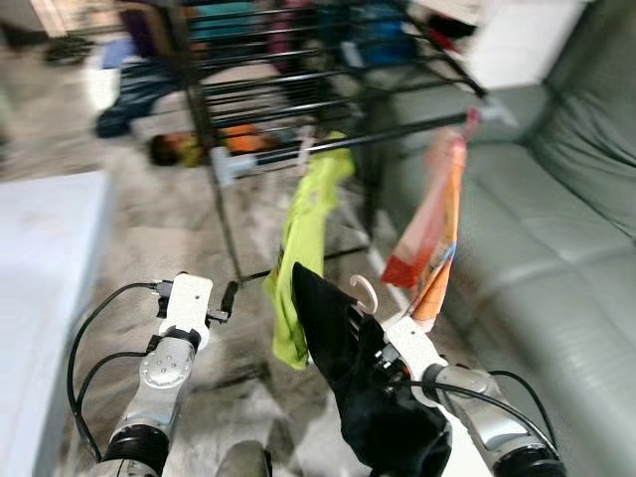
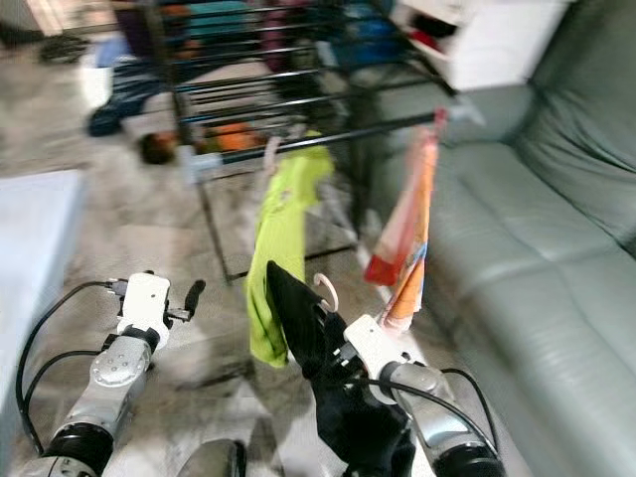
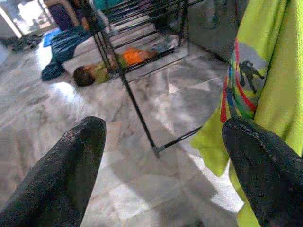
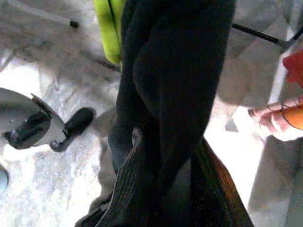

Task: Hang hanger

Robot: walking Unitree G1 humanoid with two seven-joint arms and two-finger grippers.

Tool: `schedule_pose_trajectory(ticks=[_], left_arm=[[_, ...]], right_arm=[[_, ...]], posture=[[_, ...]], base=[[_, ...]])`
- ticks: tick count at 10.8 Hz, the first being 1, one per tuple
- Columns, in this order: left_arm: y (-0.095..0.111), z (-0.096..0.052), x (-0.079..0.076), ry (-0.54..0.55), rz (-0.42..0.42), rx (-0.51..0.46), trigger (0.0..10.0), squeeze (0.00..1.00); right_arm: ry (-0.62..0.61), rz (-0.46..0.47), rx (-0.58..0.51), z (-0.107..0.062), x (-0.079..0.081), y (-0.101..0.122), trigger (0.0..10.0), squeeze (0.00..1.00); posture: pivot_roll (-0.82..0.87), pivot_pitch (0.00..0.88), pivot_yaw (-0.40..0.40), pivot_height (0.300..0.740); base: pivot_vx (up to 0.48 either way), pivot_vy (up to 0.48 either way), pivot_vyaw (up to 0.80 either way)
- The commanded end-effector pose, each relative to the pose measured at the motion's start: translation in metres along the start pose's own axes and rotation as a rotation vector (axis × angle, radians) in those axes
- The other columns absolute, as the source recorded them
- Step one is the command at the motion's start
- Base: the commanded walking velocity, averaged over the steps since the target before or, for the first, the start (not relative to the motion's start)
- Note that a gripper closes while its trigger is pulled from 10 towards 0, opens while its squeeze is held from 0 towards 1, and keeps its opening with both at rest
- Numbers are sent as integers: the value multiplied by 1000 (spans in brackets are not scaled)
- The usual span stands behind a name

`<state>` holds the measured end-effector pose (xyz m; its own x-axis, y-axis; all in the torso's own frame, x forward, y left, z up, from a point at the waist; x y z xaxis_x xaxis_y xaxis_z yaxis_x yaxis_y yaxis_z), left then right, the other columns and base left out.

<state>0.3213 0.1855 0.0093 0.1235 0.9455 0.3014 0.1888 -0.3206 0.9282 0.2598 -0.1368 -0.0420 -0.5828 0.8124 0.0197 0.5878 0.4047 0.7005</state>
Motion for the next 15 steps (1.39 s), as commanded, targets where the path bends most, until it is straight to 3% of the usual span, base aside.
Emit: schedule_pose_trajectory(ticks=[1, 4, 5, 7, 8, 10, 11, 12, 15], left_arm=[[1, 0, -1, 1, 4, 1, 10000, 0], [1, 0, -1, -5, 11, 7, 10000, 0], [1, 1, -1, -7, 13, 9, 10000, 0], [2, 1, -6, -19, 11, 7, 10000, 0], [1, 0, -8, -27, 11, 9, 10000, 0], [1, 1, -9, -35, 15, 12, 10000, 0], [2, 2, -11, -39, 16, 13, 10000, 0], [2, 2, -9, -28, 34, 18, 10000, 0], [-4, 3, -1, 13, 58, 49, 10000, 0]], right_arm=[[33, -47, -14, -2, 1, 11, 10000, 0], [158, -228, 94, -21, -2, -5, 10000, 0], [265, -294, 143, -31, 3, -14, 10000, 0], [423, -376, 149, -46, 20, -15, 10000, 0], [416, -400, 115, -47, 19, -4, 10000, 0], [345, -343, -29, -39, 15, 29, 10000, 0], [248, -279, -147, -32, 8, 58, 10000, 0], [141, -254, -182, -27, -5, 69, 10000, 0], [-194, 93, -251, -15, -44, 86, 10000, 0]], posture=[[-44, 0, 3, 740], [-43, 0, 4, 740], [-45, 0, 3, 740], [-45, 0, 3, 740], [-45, 0, 3, 740], [-46, 0, 5, 740], [-47, 0, 5, 740], [-45, 0, 5, 740], [-41, 0, 4, 740]], base=[[0, 0, 800], [0, 0, 473], [0, 0, 0], [0, 0, 0], [0, 0, 0], [0, 0, 0], [0, 0, 0], [0, 0, 0], [0, 0, 0]])
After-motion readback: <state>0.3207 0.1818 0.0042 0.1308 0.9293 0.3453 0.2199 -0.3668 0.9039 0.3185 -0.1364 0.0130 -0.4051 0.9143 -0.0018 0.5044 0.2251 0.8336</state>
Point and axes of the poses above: a point about 5 cm out from each wrist's last joint towards the gripper, its own z axis pointing out of the wrist towards the gripper, its own y axis along the axis of the wrist's last joint, x = y × z, the point moved 5 cm from there along z, pointing out of the wrist towards the gripper, and after that the axes turned 5 degrees about z, right-handed, at the moved point
